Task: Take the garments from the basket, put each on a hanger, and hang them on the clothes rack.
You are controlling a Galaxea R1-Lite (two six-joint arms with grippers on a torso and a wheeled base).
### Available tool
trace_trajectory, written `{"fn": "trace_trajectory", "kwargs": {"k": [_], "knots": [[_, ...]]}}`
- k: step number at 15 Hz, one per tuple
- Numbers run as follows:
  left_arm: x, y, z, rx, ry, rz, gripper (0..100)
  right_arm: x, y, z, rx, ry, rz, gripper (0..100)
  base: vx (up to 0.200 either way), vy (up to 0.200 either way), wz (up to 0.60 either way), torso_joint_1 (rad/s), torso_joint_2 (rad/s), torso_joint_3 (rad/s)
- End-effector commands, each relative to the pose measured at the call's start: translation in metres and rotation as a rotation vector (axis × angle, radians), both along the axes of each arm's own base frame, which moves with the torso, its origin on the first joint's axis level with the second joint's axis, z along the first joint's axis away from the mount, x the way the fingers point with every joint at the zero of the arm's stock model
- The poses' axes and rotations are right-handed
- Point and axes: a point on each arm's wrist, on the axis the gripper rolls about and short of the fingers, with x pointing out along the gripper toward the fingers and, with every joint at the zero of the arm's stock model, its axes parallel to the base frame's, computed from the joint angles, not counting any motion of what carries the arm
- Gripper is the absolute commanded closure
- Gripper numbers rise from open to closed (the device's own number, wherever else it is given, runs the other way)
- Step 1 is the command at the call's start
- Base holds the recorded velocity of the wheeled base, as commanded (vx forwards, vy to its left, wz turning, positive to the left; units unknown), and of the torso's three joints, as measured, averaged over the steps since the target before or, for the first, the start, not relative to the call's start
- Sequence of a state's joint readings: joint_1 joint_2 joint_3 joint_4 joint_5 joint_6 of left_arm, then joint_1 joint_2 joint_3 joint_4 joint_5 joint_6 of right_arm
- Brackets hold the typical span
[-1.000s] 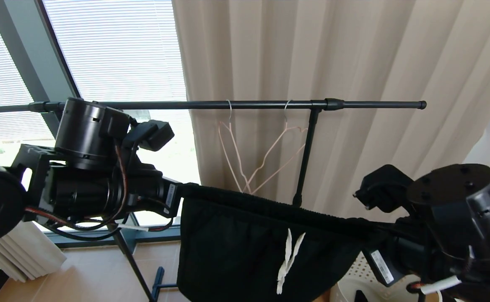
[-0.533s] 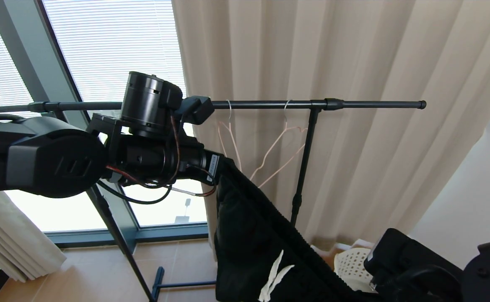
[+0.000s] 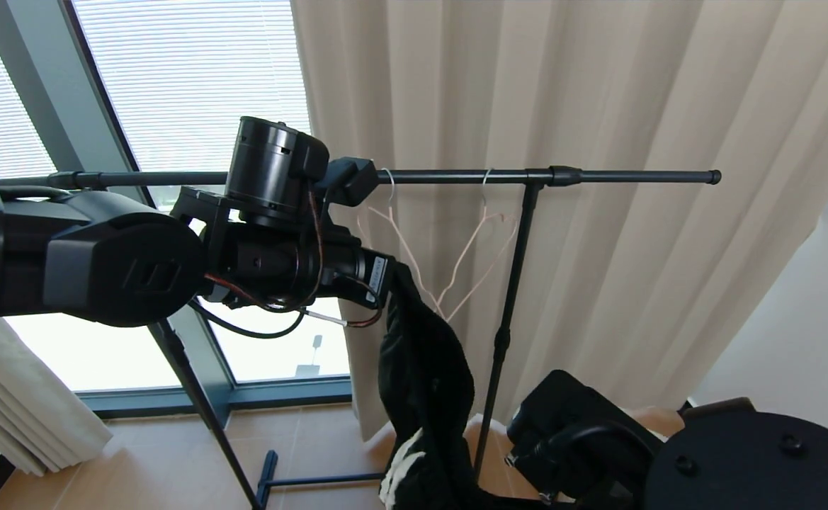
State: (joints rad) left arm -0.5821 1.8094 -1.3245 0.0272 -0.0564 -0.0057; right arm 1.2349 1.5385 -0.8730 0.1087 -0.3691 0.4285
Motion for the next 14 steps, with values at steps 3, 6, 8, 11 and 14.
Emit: {"fn": "trace_trajectory", "kwargs": {"k": [3, 6, 8, 11, 14], "knots": [[-0.002, 0.012, 0.004, 0.016, -0.016, 0.012, 100, 0.015, -0.023, 0.0, -0.06, -0.008, -0.1, 100, 0.0, 0.0, 0.0, 0.0, 0.0, 0.0], [-0.012, 0.03, 0.005, 0.072, -0.045, 0.008, 100, 0.048, -0.046, -0.003, -0.171, -0.07, -0.308, 100, 0.0, 0.0, 0.0, 0.0, 0.0, 0.0], [-0.024, 0.038, 0.003, 0.11, -0.055, -0.01, 100, 0.067, -0.046, 0.0, -0.173, -0.104, -0.362, 100, 0.0, 0.0, 0.0, 0.0, 0.0, 0.0], [-0.043, 0.048, -0.005, 0.177, -0.063, -0.055, 100, 0.095, -0.033, 0.004, -0.166, -0.131, -0.431, 100, 0.0, 0.0, 0.0, 0.0, 0.0, 0.0], [-0.075, 0.058, -0.026, 0.233, -0.012, -0.104, 100, 0.153, -0.006, 0.016, -0.125, -0.18, -0.541, 100, 0.0, 0.0, 0.0, 0.0, 0.0, 0.0]]}}
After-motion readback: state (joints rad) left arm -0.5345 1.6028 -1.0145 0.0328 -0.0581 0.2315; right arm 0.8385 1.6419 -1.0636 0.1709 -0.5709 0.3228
